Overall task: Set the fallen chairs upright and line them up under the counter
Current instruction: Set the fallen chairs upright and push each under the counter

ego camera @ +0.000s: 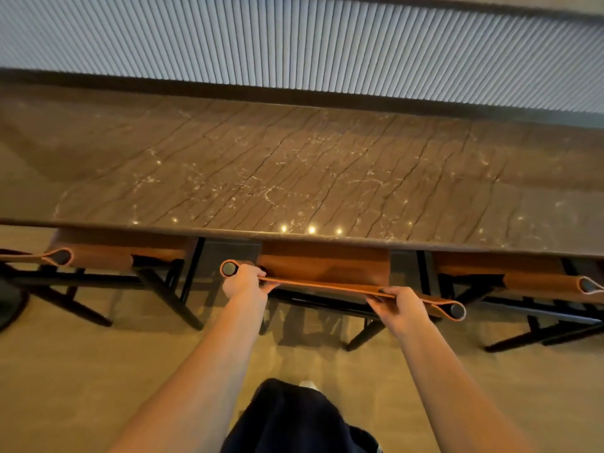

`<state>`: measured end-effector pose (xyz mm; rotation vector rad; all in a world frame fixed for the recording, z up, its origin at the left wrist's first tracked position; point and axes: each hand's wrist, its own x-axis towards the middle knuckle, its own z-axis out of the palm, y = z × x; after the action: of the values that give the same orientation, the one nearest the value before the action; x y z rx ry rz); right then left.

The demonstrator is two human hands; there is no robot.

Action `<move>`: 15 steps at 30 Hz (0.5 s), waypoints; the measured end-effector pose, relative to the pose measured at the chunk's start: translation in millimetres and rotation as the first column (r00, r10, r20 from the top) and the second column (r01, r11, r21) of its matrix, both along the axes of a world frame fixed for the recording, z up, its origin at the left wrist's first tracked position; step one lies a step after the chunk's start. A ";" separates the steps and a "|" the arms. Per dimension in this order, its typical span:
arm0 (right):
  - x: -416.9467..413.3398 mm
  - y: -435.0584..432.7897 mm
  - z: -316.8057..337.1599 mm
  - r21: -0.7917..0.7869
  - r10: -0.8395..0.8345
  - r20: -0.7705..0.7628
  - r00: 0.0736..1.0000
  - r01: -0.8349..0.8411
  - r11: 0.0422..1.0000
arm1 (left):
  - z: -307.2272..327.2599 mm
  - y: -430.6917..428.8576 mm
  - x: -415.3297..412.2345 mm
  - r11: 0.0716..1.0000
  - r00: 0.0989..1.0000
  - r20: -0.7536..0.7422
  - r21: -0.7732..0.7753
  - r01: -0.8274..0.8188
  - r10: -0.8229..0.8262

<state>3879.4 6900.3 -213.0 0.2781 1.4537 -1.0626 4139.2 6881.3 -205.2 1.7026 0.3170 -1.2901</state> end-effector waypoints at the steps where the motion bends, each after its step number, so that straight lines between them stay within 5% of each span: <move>1: -0.2 0.8 -0.7 -0.008 0.005 -0.002 1.000 -0.005 1.000 | 0.8 1.7 -0.4 1.000 1.000 0.001 0.000 0.003 -0.003; 15: 39.6 -21.5 3.6 -0.077 0.147 0.034 0.988 -0.144 0.986 | 2.6 9.4 47.5 0.996 0.996 -0.017 0.013 -0.091 0.091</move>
<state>3919.0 6878.8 -209.5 0.1365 1.3737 -0.9847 4186.7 6890.7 -202.6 1.6689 0.4091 -1.2398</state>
